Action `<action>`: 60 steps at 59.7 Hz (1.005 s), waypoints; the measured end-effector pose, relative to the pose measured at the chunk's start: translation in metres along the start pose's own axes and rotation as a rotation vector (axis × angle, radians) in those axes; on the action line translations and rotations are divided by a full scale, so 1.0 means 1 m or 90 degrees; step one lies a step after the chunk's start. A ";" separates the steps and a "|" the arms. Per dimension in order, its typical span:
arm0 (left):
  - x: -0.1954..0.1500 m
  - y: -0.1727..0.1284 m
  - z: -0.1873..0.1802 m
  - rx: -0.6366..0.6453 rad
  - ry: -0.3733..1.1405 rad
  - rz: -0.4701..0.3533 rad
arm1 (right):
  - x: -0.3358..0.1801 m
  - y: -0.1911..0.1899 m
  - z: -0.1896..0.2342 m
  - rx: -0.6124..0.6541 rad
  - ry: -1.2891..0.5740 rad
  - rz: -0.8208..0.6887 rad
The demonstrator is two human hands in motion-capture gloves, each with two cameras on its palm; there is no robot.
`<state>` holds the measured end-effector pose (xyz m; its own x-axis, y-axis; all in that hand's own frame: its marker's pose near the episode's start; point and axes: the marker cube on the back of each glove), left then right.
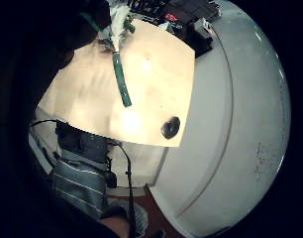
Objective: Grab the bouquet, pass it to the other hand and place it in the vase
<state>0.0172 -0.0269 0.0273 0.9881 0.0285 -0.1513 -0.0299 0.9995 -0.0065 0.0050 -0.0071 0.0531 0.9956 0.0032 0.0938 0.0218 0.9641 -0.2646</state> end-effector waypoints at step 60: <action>0.071 0.045 0.053 -0.080 0.074 0.189 | 0.096 -0.065 0.182 -0.163 -0.054 0.350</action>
<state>0.0942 0.0205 0.0690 0.9096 0.3100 -0.2765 -0.3396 0.9383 -0.0651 0.0821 -0.0206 0.2541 0.8570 0.5131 -0.0481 -0.4610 0.7214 -0.5167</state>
